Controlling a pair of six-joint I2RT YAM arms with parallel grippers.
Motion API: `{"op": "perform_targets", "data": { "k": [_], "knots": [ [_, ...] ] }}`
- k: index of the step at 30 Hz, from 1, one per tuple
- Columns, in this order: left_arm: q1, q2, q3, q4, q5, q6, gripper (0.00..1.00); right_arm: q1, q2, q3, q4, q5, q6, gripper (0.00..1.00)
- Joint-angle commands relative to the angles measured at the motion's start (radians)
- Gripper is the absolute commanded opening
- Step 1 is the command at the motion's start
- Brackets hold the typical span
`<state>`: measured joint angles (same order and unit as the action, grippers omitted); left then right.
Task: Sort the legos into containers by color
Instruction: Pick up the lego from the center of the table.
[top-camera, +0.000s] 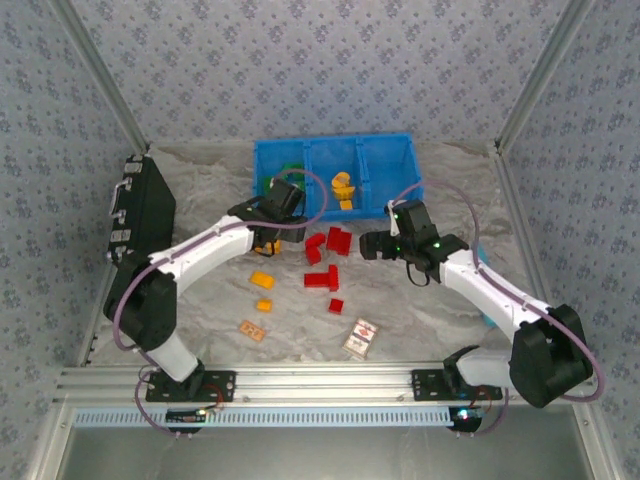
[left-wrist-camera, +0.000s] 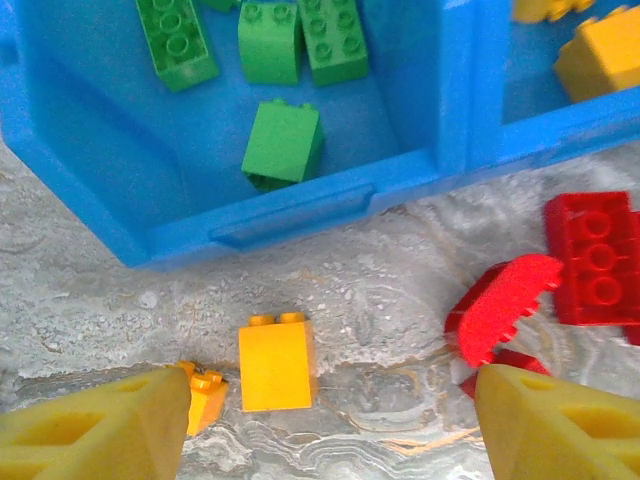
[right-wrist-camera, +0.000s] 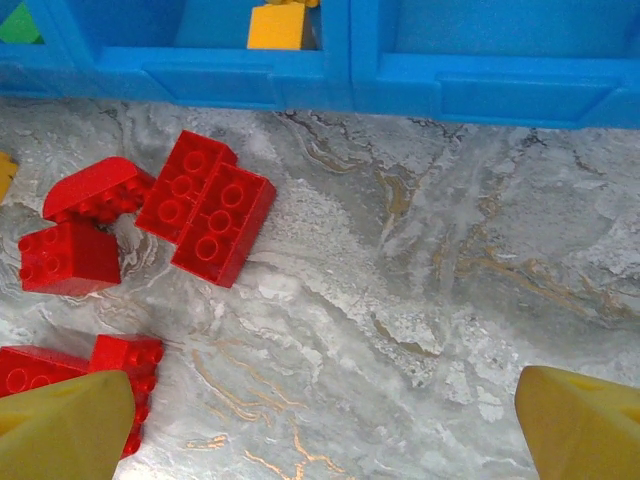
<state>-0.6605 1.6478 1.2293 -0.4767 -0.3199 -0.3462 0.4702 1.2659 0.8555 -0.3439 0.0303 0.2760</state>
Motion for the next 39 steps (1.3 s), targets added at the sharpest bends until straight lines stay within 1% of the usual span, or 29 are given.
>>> {"op": "perform_targets", "data": {
  "k": [1,6,9,12,16,22,24,26,28,30,31,34,39],
  "knots": [
    [0.017,0.054,-0.035,0.019,0.002,-0.022,0.75,0.006,-0.025,0.033,-0.055,0.045,-0.003,1.00],
    [0.049,0.069,-0.088,0.079,0.045,-0.038,0.74,0.012,-0.068,0.027,-0.069,0.032,0.006,1.00],
    [0.063,0.076,-0.106,0.098,0.057,-0.042,0.74,0.013,-0.098,0.015,-0.064,-0.024,-0.008,1.00],
    [0.068,0.093,-0.114,0.121,0.073,-0.039,0.73,0.015,-0.139,0.018,-0.074,-0.106,-0.034,1.00],
    [0.076,0.130,-0.114,0.148,0.097,-0.046,0.73,0.017,-0.203,0.077,-0.149,-0.209,-0.080,1.00],
    [0.081,0.179,-0.107,0.167,0.113,-0.054,0.71,0.020,-0.229,0.236,-0.351,-0.187,-0.133,1.00],
    [0.083,0.191,-0.106,0.167,0.119,-0.056,0.70,0.020,-0.232,0.272,-0.380,-0.189,-0.136,1.00],
    [0.085,0.197,-0.105,0.167,0.122,-0.057,0.68,0.019,-0.229,0.300,-0.397,-0.204,-0.136,1.00],
    [0.085,0.200,-0.104,0.165,0.129,-0.059,0.58,0.022,-0.221,0.326,-0.412,-0.215,-0.139,1.00],
    [0.087,0.204,-0.103,0.162,0.129,-0.061,0.50,0.024,-0.217,0.329,-0.422,-0.215,-0.146,1.00],
    [0.087,0.205,-0.103,0.158,0.128,-0.060,0.48,0.025,-0.217,0.363,-0.425,-0.212,-0.151,1.00],
    [0.087,0.206,-0.106,0.150,0.122,-0.064,0.42,0.025,-0.215,0.378,-0.431,-0.204,-0.166,1.00],
    [0.086,0.198,-0.098,0.136,0.111,-0.070,0.31,0.015,-0.202,0.351,-0.402,-0.208,-0.185,1.00]
  ]
}}
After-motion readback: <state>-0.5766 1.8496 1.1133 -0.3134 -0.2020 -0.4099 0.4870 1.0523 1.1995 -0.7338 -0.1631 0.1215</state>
